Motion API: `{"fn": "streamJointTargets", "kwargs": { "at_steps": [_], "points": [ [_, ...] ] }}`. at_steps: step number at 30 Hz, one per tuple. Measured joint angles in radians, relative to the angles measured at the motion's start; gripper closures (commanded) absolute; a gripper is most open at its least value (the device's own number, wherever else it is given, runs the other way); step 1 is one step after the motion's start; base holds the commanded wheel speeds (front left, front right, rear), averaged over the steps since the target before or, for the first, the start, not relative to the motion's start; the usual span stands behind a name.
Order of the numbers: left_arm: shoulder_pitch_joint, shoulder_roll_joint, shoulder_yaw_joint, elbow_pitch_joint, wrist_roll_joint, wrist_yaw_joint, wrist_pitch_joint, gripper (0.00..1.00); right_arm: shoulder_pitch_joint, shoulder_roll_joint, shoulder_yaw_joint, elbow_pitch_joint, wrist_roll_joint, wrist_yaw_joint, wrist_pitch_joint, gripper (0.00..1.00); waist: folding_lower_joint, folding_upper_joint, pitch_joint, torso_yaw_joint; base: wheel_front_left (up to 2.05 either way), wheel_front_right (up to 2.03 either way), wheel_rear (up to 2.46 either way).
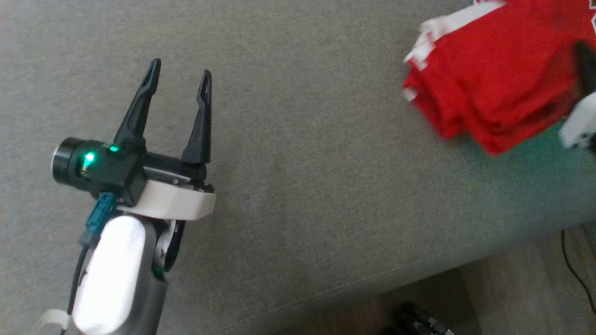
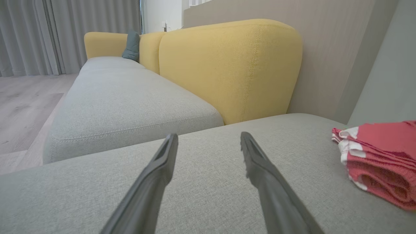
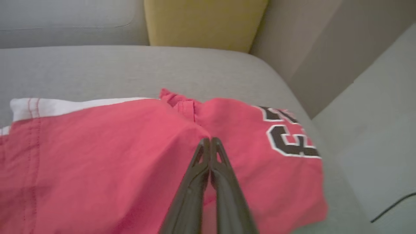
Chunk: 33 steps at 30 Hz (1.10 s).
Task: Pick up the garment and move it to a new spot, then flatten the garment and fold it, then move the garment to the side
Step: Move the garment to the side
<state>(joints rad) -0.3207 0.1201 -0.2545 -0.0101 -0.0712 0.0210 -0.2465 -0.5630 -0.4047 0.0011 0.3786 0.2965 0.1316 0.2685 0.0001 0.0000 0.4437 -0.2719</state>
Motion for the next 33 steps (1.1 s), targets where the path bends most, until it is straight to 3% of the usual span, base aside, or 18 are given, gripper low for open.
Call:
{"fn": "streamJointTargets", "kwargs": {
  "at_steps": [11,23,24,25,26,33],
  "points": [
    [-0.052,0.026,-0.016,-0.03,0.013,-0.013,0.026,0.0,-0.084,-0.004,-0.148,0.015,-0.028,0.0,-0.058,1.0,0.0,0.0,0.082,-0.05,0.0,0.0,0.0],
    [-0.075,0.039,-0.039,-0.033,0.016,-0.022,0.044,0.0,-0.095,0.126,-0.299,0.208,-0.121,0.0,-0.093,1.0,0.0001,0.0,0.145,-0.061,0.0,0.0,0.0],
    [-0.075,0.04,-0.039,-0.033,0.016,-0.022,0.044,0.0,-0.1,0.135,-0.302,0.218,-0.123,0.0,-0.104,0.75,0.0001,0.0,0.146,-0.063,0.0,0.0,0.0],
    [-0.075,0.041,-0.04,-0.032,0.016,-0.022,0.044,0.0,-0.106,0.144,-0.305,0.224,-0.123,0.0,-0.12,0.26,0.0001,0.0,0.144,-0.066,0.0,0.0,0.0],
    [-0.075,0.042,-0.042,-0.03,0.016,-0.022,0.044,0.0,-0.109,0.149,-0.305,0.23,-0.123,0.0,-0.132,0.0,0.0001,0.0,0.141,-0.067,0.0,0.0,0.0],
    [-0.067,0.046,-0.049,-0.007,0.004,-0.021,0.04,0.0,-0.07,0.168,-0.344,0.226,-0.134,0.0,-0.225,0.0,-0.0001,0.0,0.078,-0.066,0.0,0.0,0.0]
  ]
}}
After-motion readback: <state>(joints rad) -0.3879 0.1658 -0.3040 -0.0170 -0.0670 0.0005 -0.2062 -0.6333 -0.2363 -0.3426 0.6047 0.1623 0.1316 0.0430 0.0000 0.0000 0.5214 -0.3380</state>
